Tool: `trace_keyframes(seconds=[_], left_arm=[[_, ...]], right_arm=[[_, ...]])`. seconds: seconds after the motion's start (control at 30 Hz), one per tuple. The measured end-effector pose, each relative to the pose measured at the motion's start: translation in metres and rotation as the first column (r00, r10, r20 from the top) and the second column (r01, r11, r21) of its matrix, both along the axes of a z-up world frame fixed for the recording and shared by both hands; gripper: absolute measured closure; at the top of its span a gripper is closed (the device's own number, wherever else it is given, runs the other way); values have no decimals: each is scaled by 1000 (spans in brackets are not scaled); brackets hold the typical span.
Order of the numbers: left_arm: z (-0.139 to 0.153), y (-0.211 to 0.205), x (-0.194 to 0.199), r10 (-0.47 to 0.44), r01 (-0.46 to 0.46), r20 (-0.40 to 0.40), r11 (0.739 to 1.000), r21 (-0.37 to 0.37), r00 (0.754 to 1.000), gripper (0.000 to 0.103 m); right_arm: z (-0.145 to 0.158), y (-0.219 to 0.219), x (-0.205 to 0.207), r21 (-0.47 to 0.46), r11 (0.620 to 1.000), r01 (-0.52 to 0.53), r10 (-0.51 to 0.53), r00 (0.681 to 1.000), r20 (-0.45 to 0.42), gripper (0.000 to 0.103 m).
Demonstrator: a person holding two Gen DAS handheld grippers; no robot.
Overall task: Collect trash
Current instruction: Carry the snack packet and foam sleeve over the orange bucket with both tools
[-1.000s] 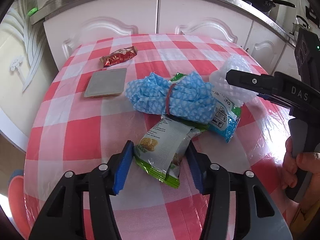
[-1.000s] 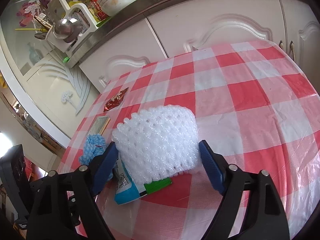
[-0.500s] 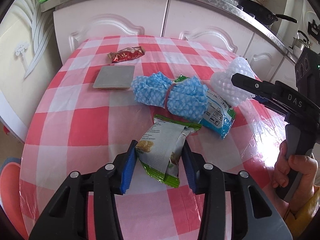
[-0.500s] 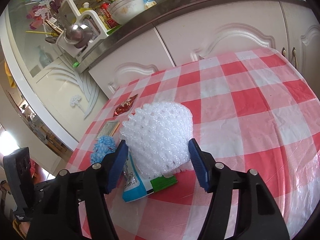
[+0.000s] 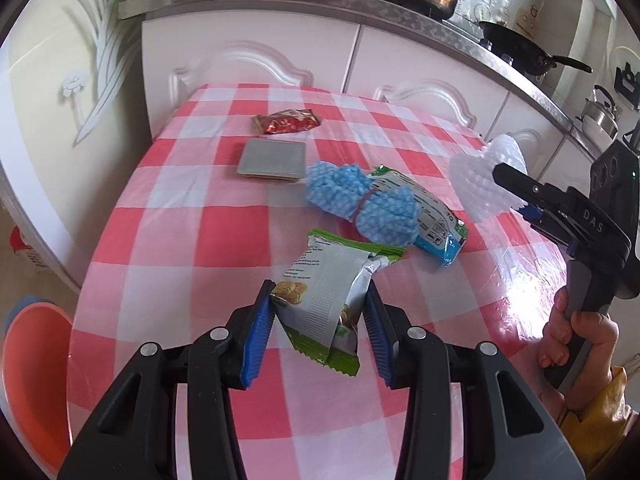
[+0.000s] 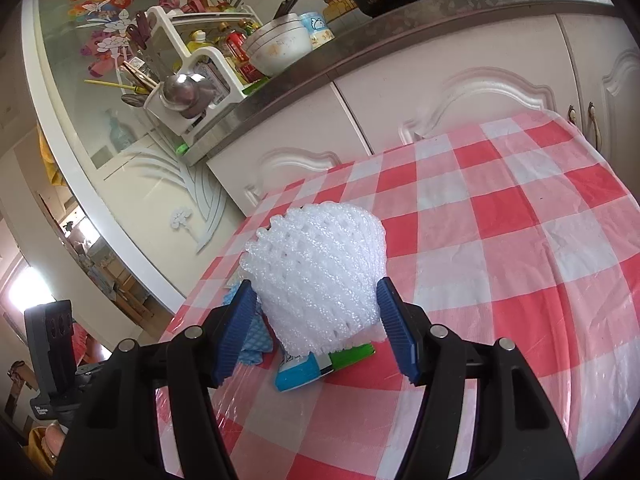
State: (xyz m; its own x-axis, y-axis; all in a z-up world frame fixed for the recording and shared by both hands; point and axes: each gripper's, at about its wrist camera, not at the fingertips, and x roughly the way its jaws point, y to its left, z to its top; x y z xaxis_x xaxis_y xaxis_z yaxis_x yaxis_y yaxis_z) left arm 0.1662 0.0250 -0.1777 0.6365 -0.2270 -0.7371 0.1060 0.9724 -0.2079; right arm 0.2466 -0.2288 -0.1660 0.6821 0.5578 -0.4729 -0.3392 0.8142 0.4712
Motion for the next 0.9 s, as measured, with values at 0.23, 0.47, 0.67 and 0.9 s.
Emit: trace_keyframes(seconds=[0.23,0.47,0.67,0.9], left_arm=[[1,31,-13,49,-48,7,999,-19,999,58],[0,66,-31,117,-116,12,993,-36,993,58],[-7,102,-50,185,-185,9,982,-49,983,58],[-18,145,-74,276,-276,-14,959,-61,961,58]], right_arm=[[6,13,-18,-1,1000,-18,18,999,27,40],[15,50,-34,-50,995,-82,84,995,44,40],[18,82,-44,-56,987,-153,155,988,31,40],[20,130,-55,-81,965,-250,250,968,-5,40]])
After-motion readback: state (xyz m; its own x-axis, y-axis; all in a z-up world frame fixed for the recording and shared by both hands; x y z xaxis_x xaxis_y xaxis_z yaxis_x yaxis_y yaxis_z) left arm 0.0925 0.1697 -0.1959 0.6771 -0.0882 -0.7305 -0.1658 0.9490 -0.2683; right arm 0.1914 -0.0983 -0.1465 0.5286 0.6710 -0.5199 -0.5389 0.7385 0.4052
